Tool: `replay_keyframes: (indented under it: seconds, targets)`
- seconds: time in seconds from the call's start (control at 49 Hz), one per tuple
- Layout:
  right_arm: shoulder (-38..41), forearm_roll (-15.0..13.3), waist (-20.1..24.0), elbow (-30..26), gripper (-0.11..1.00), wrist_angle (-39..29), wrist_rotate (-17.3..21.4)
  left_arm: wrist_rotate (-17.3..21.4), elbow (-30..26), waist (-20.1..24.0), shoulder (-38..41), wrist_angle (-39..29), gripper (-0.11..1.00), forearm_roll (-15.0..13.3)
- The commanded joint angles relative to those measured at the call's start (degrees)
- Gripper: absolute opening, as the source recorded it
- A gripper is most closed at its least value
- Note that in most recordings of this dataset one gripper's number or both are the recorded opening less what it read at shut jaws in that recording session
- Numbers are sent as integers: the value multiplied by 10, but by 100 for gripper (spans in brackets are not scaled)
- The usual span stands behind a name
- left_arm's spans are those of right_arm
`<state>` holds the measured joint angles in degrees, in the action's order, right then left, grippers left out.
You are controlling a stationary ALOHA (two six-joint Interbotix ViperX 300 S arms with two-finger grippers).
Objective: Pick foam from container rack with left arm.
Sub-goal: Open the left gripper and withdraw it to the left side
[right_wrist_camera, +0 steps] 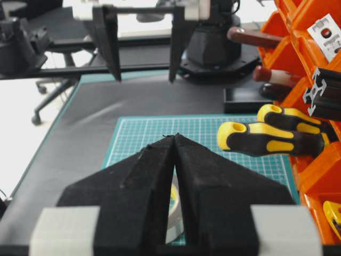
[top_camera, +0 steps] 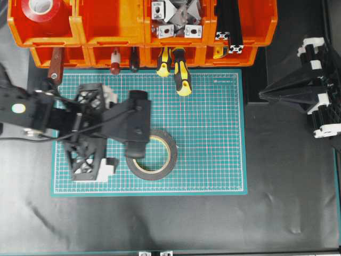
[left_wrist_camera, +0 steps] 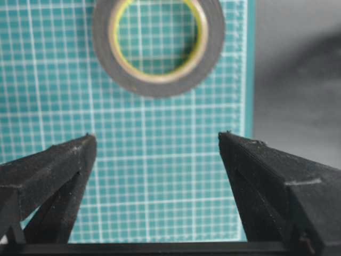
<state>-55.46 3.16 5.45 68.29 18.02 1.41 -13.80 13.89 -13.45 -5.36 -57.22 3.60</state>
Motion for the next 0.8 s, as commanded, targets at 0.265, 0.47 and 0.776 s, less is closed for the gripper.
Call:
replay_keyframes:
  seconds: [0.265, 0.47, 0.776]
  targets:
    - [3, 1, 1, -5, 1, 9, 0, -3, 44, -24, -160, 68, 88, 3]
    - [3, 1, 1, -5, 1, 9, 0, 4, 135, -25, -276, 178, 86, 3]
    - [2, 1, 1, -5, 1, 8, 0, 4, 273, -23, -454, 322, 85, 3]
